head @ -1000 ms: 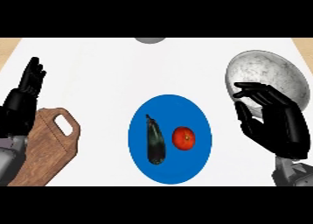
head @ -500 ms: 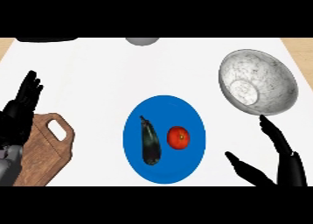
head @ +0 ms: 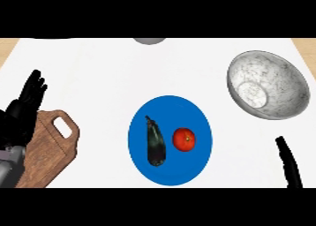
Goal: Pick the tomato from the plate and place it in the bowl
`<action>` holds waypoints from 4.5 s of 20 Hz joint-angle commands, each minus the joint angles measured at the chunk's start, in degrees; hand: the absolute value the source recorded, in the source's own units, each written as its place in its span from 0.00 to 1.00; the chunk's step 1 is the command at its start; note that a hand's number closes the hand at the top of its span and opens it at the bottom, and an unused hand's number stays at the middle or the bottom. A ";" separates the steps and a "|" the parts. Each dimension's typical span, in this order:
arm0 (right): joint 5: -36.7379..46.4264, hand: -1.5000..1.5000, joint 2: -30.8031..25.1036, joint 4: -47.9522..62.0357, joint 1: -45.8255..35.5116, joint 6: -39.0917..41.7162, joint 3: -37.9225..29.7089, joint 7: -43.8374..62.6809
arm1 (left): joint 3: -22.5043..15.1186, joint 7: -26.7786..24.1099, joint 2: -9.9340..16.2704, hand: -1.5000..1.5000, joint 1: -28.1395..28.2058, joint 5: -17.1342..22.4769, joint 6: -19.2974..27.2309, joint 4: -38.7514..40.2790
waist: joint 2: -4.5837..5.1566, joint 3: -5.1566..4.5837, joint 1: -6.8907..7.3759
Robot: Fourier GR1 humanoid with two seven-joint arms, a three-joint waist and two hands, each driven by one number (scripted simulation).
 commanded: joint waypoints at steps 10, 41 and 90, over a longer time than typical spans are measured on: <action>-6.28 0.00 0.54 -2.01 -24.78 35.59 -5.13 28.02 | 1.32 1.19 0.20 0.50 -0.35 -0.73 -3.46 -1.47 | 0.52 0.08 2.32; -15.64 0.00 10.72 29.56 -44.13 49.17 -3.31 29.51 | 6.12 2.32 -5.78 0.50 1.07 -6.48 -5.53 -1.15 | 0.16 0.19 0.80; 3.66 1.00 10.19 50.11 -50.60 46.62 2.41 -2.95 | 15.49 9.47 -13.60 0.50 -0.69 -16.72 -13.32 -4.84 | -0.07 0.22 0.54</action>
